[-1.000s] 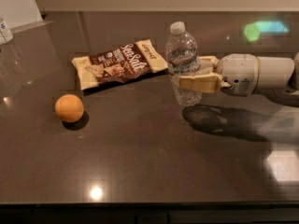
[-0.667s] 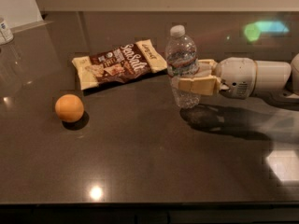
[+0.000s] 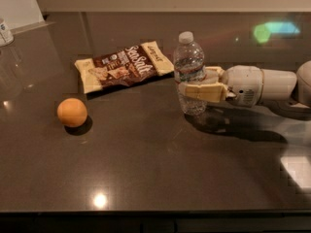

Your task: Place water bottle upright

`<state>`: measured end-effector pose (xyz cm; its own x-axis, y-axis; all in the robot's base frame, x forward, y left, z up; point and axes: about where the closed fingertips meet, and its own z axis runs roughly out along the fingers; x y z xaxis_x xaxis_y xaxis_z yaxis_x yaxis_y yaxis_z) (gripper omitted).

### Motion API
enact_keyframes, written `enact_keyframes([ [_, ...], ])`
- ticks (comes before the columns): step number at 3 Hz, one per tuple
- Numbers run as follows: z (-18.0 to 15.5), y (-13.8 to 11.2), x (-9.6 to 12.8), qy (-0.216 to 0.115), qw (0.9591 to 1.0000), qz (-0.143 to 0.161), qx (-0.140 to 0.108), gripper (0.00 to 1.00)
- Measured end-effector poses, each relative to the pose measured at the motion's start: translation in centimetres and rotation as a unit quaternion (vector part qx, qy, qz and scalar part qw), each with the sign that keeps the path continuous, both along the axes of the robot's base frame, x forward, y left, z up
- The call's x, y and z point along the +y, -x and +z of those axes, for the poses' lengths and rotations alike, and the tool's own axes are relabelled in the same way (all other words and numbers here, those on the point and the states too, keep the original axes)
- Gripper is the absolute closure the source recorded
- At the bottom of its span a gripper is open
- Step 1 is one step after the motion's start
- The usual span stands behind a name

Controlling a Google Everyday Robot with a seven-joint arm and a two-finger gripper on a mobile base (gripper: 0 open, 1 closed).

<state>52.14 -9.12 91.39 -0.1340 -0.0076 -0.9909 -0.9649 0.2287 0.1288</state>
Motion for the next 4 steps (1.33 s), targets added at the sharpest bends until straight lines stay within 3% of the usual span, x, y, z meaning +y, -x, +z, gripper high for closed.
enact_keyframes([
  [1, -0.5, -0.1, -0.3, -0.007, 1.0000, 0.003, -0.004, 1.00],
  [2, -0.9, -0.2, -0.4, -0.011, 0.9999, 0.003, -0.006, 0.84],
  [4, -1.7, -0.2, -0.6, -0.015, 0.9999, 0.002, -0.007, 0.38],
])
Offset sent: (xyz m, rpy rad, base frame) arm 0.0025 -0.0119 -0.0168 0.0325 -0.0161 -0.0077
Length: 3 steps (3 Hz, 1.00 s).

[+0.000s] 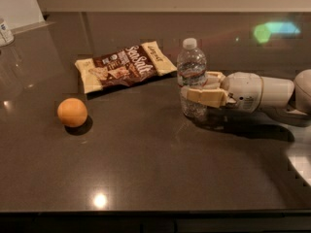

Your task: Place water bottle upright

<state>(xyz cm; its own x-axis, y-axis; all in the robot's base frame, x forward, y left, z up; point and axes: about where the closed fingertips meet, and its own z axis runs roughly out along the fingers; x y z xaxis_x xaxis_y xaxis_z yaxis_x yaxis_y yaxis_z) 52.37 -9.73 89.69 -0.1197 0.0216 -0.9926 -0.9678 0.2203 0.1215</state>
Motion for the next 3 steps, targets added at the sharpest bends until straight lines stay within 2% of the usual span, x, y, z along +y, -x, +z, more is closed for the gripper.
enact_keyframes([
  [1, -0.4, -0.1, -0.3, -0.001, 1.0000, 0.000, 0.004, 0.14],
  [2, -0.8, -0.1, -1.3, 0.007, 1.0000, 0.004, 0.005, 0.00],
  [3, -0.8, -0.1, -1.3, 0.007, 1.0000, 0.005, 0.005, 0.00],
])
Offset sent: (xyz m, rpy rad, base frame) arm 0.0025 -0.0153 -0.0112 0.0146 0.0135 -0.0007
